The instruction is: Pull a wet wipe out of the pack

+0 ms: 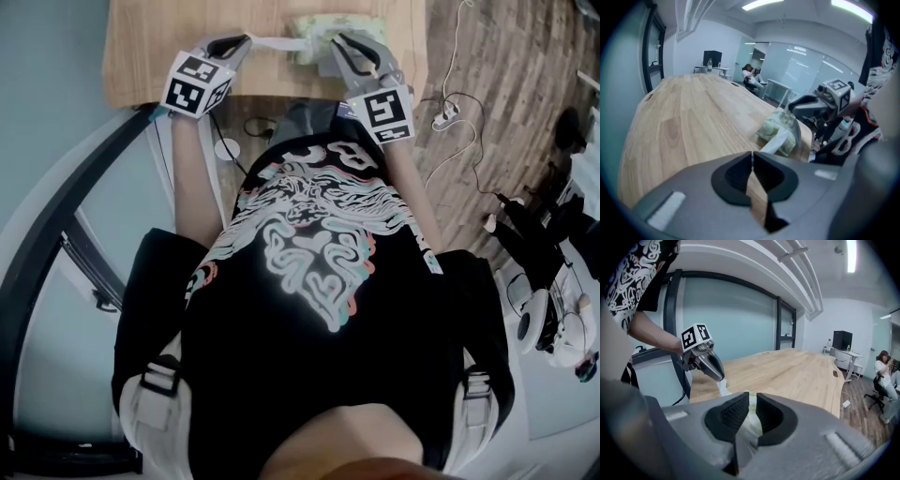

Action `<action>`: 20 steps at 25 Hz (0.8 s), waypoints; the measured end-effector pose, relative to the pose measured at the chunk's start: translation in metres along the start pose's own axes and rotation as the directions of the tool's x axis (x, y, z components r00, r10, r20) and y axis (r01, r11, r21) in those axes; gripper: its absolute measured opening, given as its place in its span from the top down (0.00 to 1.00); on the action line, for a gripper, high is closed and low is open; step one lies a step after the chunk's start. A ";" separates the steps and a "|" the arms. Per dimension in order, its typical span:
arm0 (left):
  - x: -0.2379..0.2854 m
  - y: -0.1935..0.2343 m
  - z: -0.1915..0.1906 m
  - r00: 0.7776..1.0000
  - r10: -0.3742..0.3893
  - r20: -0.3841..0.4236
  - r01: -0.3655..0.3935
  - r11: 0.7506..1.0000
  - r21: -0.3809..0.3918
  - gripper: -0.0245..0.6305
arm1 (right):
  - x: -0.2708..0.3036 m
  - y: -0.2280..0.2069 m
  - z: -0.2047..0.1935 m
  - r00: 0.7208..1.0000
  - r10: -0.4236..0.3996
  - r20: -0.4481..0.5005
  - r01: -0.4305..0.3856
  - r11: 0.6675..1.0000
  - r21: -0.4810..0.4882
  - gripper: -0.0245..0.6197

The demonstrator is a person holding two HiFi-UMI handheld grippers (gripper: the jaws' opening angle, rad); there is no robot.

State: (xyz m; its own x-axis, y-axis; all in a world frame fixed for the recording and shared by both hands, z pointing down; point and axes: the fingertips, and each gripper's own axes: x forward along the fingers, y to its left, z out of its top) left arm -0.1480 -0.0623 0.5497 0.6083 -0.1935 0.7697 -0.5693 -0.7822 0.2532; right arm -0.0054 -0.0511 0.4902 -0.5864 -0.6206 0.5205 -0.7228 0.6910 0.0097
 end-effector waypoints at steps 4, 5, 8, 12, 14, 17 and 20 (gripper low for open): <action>0.006 0.001 -0.005 1.000 0.021 -0.013 -0.021 1.000 0.013 0.96 | 0.000 0.000 -0.004 1.000 0.000 -0.005 0.000 1.000 0.001 0.89; 0.006 0.000 -0.005 1.000 0.022 -0.010 -0.021 1.000 0.019 0.96 | 0.000 0.001 -0.004 1.000 -0.001 -0.005 0.001 1.000 0.000 0.89; 0.007 0.000 -0.003 1.000 0.024 0.008 -0.024 1.000 0.020 0.96 | 0.001 0.003 -0.004 1.000 -0.003 -0.010 0.003 1.000 -0.008 0.89; 0.006 -0.003 -0.003 1.000 0.003 0.017 -0.003 1.000 0.015 0.91 | -0.001 0.004 -0.002 1.000 -0.019 -0.008 0.019 1.000 -0.009 0.89; 0.006 -0.004 -0.002 1.000 0.001 0.024 -0.001 1.000 0.010 0.87 | -0.003 0.004 -0.003 1.000 -0.027 -0.010 0.027 1.000 -0.006 0.89; 0.005 -0.001 0.000 0.998 0.016 0.059 -0.016 1.000 0.001 0.86 | -0.006 0.006 -0.006 0.999 -0.037 -0.014 0.037 0.999 -0.005 0.89; 0.003 -0.001 0.001 0.997 0.020 0.077 -0.019 1.000 -0.003 0.85 | -0.010 0.007 -0.007 0.998 -0.056 -0.011 0.056 0.998 -0.002 0.89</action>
State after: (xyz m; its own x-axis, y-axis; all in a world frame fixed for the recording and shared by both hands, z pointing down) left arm -0.1448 -0.0628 0.5507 0.6376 -0.2537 0.7274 -0.5827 -0.7764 0.2401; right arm -0.0023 -0.0375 0.4912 -0.5407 -0.6544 0.5285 -0.7539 0.6558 0.0407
